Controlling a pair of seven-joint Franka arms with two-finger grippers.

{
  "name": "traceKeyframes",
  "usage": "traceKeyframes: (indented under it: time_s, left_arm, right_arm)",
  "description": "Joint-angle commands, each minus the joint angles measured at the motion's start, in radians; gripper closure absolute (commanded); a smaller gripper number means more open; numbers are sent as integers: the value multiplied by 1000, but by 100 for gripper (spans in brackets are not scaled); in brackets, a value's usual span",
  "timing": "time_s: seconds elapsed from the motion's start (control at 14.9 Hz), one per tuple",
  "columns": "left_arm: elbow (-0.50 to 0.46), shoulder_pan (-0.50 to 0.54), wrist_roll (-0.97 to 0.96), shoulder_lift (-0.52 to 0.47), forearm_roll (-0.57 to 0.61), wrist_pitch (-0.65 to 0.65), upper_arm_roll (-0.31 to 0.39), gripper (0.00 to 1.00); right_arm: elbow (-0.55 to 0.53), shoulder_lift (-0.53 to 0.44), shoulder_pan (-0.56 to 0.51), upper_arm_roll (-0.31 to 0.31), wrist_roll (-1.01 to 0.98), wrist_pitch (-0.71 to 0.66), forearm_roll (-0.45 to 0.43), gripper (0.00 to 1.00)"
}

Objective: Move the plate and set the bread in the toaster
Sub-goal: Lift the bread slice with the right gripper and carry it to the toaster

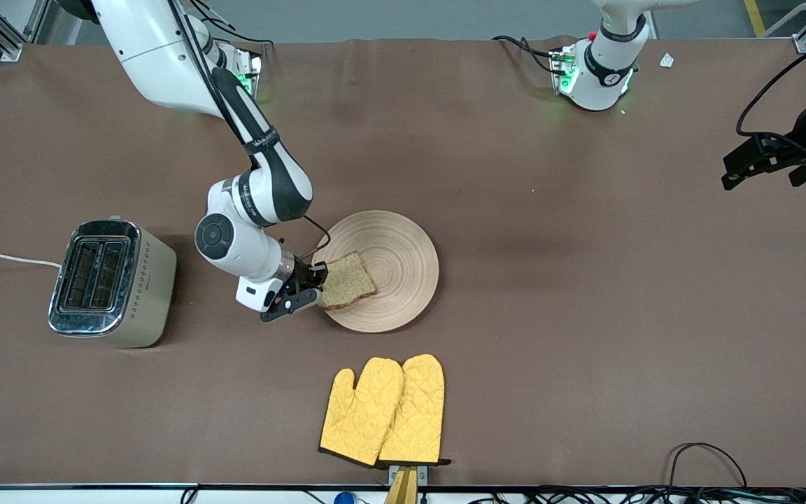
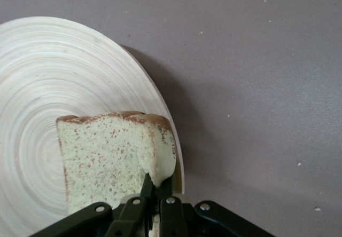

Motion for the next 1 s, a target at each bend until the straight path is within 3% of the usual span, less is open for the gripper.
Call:
traceKeyframes:
  time_s: [0.0, 0.33, 0.47, 0.6, 0.87, 0.94]
  left_arm:
    - [-19, -2, -6, -34, 9, -4, 6, 0]
    - [-17, 0, -20, -39, 7, -6, 6, 0]
    - [-13, 0, -20, -37, 7, 1, 6, 0]
    - [-11, 0, -24, -34, 5, 5, 7, 0]
    - [-11, 0, -27, -30, 5, 16, 7, 0]
    - [-11, 0, -27, -30, 4, 16, 6, 0]
  right_arm:
    - [47, -49, -28, 0, -8, -129, 22, 99]
    - [284, -75, -164, -18, -8, -545, -25, 100]
    - [419, -69, -183, -29, -8, -692, -158, 100]
    - [487, -72, -213, -33, -13, -774, -290, 100]
    - [493, -78, -272, -40, -20, -768, -526, 100]
    - [493, -79, -273, -49, -19, -768, -626, 100]
